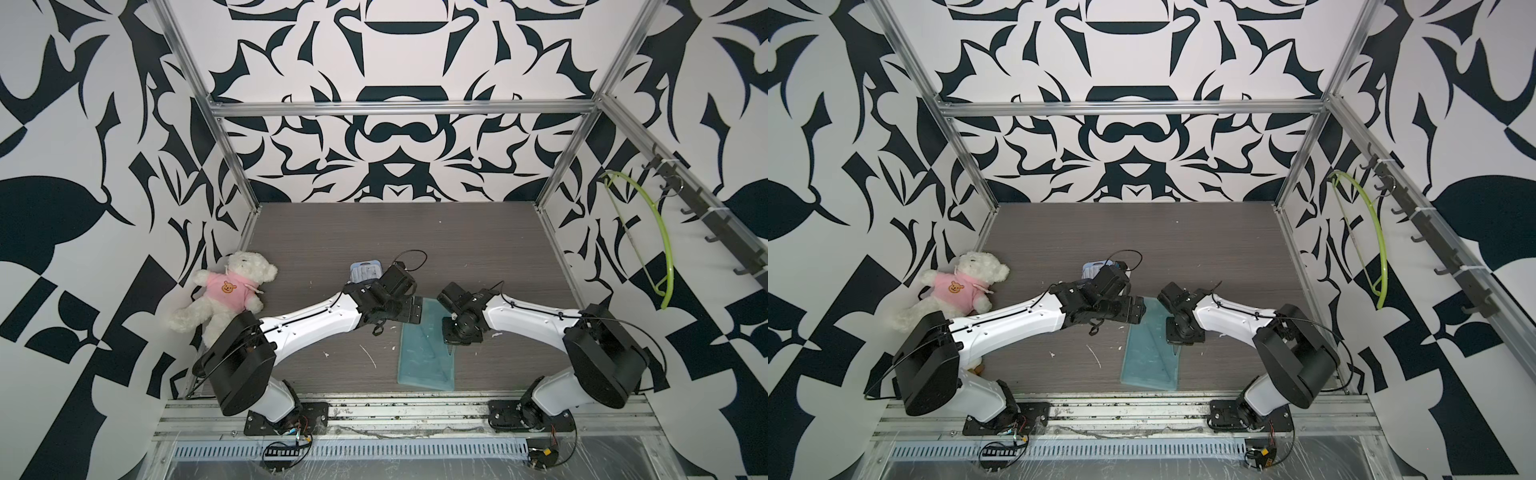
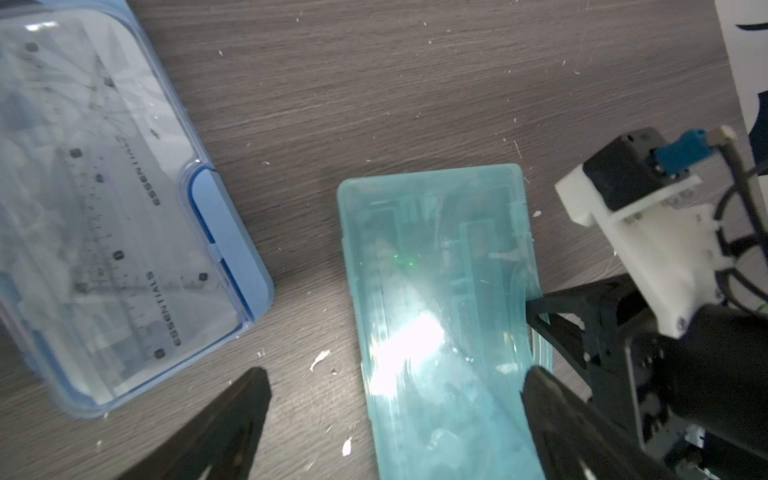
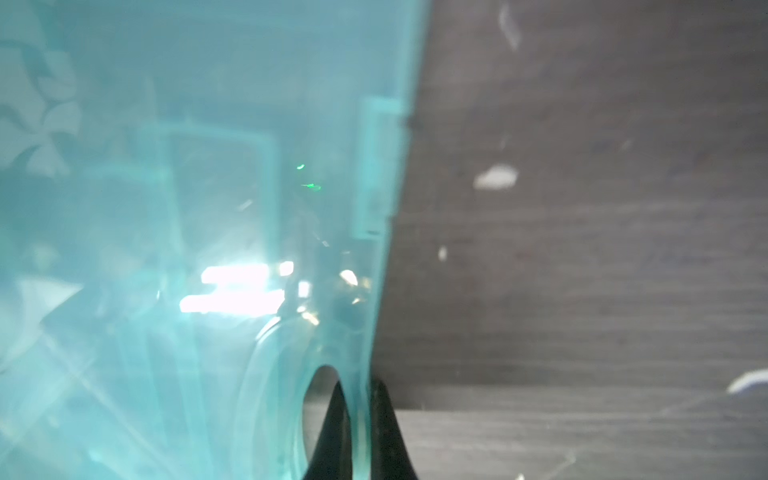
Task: Open the ruler set and take out the ruler
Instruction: Move the ruler set bag to the center of the board.
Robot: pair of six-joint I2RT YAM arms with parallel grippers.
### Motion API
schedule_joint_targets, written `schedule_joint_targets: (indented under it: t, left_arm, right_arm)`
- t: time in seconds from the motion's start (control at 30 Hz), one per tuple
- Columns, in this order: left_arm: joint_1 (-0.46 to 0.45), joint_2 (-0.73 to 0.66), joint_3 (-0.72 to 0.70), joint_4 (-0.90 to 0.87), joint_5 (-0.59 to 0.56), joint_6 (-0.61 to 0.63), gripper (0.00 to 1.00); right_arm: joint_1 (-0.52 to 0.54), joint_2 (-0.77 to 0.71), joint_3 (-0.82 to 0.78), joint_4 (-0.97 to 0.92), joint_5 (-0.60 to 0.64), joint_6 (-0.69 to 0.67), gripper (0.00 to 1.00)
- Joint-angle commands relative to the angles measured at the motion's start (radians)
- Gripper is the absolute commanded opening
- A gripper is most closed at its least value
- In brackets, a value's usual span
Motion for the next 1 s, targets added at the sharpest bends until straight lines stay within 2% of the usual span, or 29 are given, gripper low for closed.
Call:
schedule_joint_targets:
  t: [0.0,0.17,0.33,0.63,0.83,0.97]
  left_arm:
    - [0.012,-0.033,-0.019,-0.029,-0.019,0.012,0.99]
    - [0.02,-0.04,-0.02,-0.024,-0.028,0.016,0.99]
    - [0.023,-0.028,-0.003,-0.017,-0.03,0.021,0.99]
    - [0.023,-0.009,0.017,-0.002,-0.022,0.03,0.99]
    - [0.024,-0.023,0.01,-0.003,-0.029,0.043,0.99]
    - [0.025,-0.027,0.007,-0.003,-0.039,0.061,0.99]
  right_arm:
    - [-0.041,0.009,0.012,0.02,0.016,0.013,0.0]
    - [-0.159,-0.024,-0.001,0.02,0.017,0.038,0.0]
    - [-0.243,-0.056,0.003,0.033,0.049,0.143,0.0]
    - [-0.246,-0.019,0.062,0.096,0.106,0.462,0.0]
    - [-0.205,0.043,0.13,0.101,0.147,0.559,0.0]
    - [-0.173,0.075,0.175,0.096,0.15,0.568,0.07]
